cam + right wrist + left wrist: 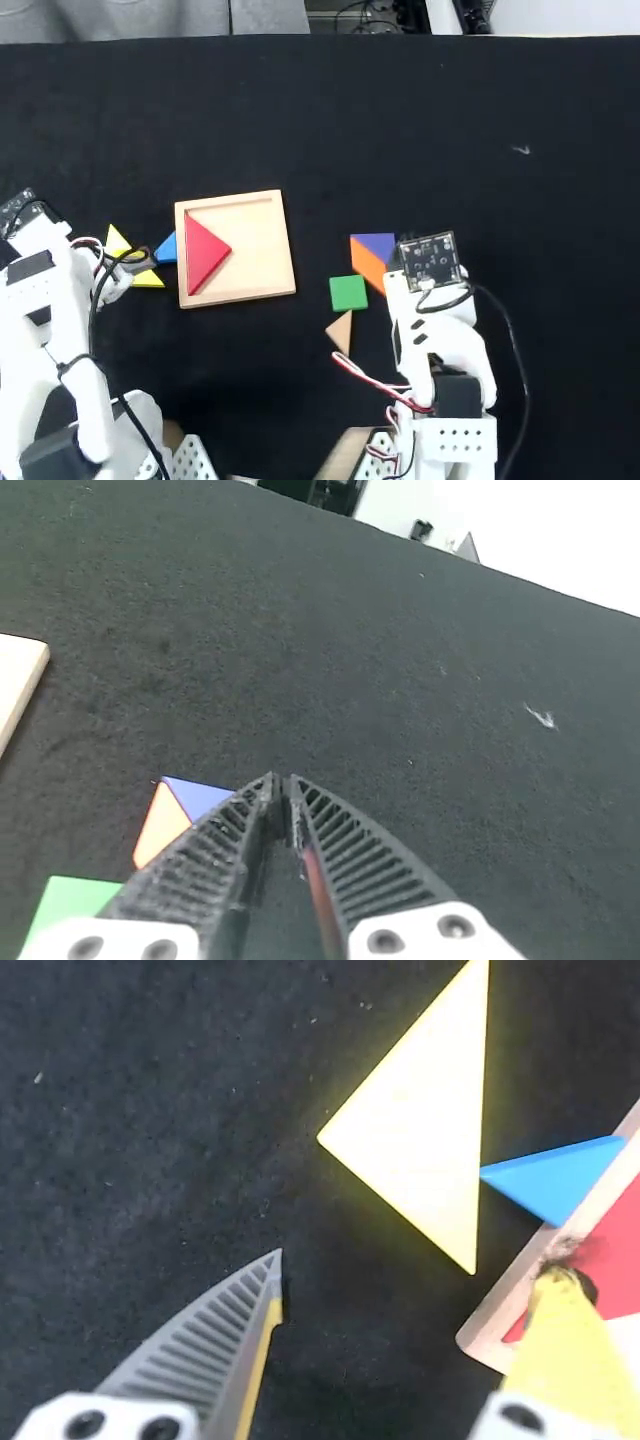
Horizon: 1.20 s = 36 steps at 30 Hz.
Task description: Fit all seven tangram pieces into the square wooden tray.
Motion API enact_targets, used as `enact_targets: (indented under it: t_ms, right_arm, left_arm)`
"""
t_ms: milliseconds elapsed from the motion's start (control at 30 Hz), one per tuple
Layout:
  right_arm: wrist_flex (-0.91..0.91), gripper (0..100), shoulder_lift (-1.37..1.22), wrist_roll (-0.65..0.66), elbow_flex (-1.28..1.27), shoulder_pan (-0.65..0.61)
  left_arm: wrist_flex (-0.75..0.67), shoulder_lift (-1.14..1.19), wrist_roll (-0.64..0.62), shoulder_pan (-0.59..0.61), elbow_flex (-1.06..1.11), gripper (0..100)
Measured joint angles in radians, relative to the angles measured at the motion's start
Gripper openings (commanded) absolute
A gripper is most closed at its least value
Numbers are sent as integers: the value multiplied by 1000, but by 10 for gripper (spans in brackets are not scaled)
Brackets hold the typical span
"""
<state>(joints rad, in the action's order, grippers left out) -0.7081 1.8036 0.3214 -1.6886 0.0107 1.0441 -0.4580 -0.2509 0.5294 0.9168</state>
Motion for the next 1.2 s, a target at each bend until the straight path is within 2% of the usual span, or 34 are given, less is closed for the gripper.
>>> enact_targets:
  t_ms: [167, 400, 733, 933, 1100, 1200]
  right_arm:
    - [-15, 15, 0, 0, 0, 0]
    - [-15, 15, 0, 0, 0, 0]
    - [-15, 14, 0, 0, 0, 0]
    - [-15, 14, 0, 0, 0, 0]
    - [-15, 13, 0, 0, 0, 0]
    - [-15, 13, 0, 0, 0, 0]
  left_arm:
    - [-78, 169, 0, 83, -18, 373]
    - [-54, 431, -2, 100, -175, 373]
    - [-54, 473, -91, 78, -255, 373]
    - [-126, 476, -89, 78, -261, 373]
    - [-146, 476, -61, 78, -261, 299]
    - [-152, 476, -38, 92, -262, 298]
